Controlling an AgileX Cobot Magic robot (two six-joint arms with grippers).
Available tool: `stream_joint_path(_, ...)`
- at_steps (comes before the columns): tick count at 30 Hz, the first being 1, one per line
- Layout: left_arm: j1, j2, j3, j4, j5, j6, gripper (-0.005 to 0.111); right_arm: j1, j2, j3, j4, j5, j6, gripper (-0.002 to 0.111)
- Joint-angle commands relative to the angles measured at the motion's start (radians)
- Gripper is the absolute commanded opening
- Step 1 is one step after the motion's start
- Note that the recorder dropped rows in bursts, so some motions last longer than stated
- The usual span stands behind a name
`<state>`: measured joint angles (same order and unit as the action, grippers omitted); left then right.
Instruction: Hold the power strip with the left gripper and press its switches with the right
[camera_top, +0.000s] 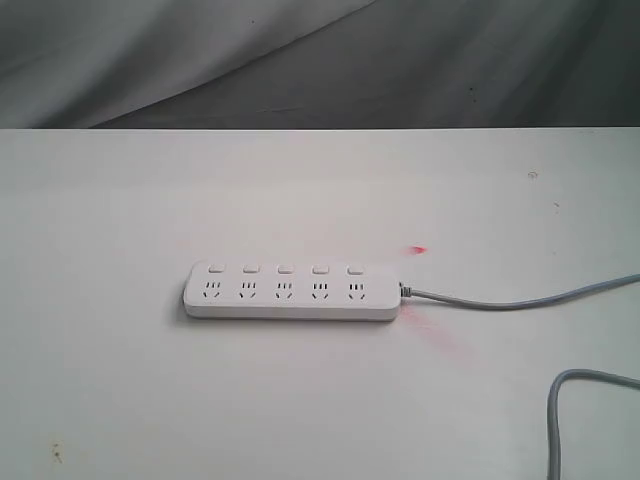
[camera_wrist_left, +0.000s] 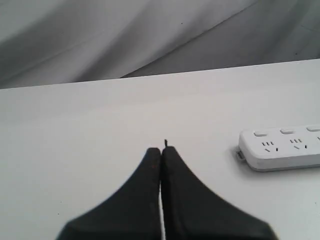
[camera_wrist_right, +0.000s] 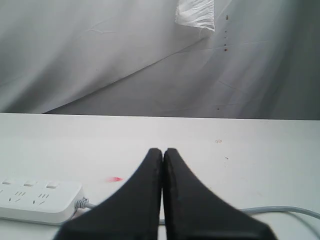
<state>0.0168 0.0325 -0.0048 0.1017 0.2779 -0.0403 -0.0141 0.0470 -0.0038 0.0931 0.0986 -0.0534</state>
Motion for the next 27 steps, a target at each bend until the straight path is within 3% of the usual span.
stream_joint_path(1, -0.006, -0.005, 0.005, -0.12, -0.096, -0.026, 0.001, -0.007, -0.006, 0.004, -0.004, -0.002, 0.001, 0.0)
stream_joint_path(5, -0.006, -0.005, 0.005, -0.4, -0.229, -0.057, 0.001, -0.007, -0.006, 0.004, -0.004, -0.002, 0.001, 0.0)
stream_joint_path(13, -0.006, -0.005, 0.005, -0.407, -0.366, -0.061, 0.001, -0.007, -0.006, 0.004, -0.004, -0.002, 0.001, 0.0)
stream_joint_path(18, -0.006, -0.005, -0.014, -0.407, -0.377, -0.173, 0.0, -0.007, -0.006, 0.004, -0.004, -0.002, 0.001, 0.0)
stream_joint_path(20, -0.006, -0.005, -0.056, -0.407, -0.308, -0.175, 0.0, -0.007, -0.006, 0.004, -0.004, -0.002, 0.001, 0.0)
stream_joint_path(22, -0.008, 0.005, -0.147, -0.391, -0.132, -0.133, 0.0, -0.007, -0.006, 0.004, -0.004, -0.002, 0.001, 0.0)
stream_joint_path(27, -0.04, 0.167, -0.396, -0.376, 0.193, 0.218, 0.0, -0.007, -0.006, 0.004, -0.004, -0.002, 0.001, 0.0)
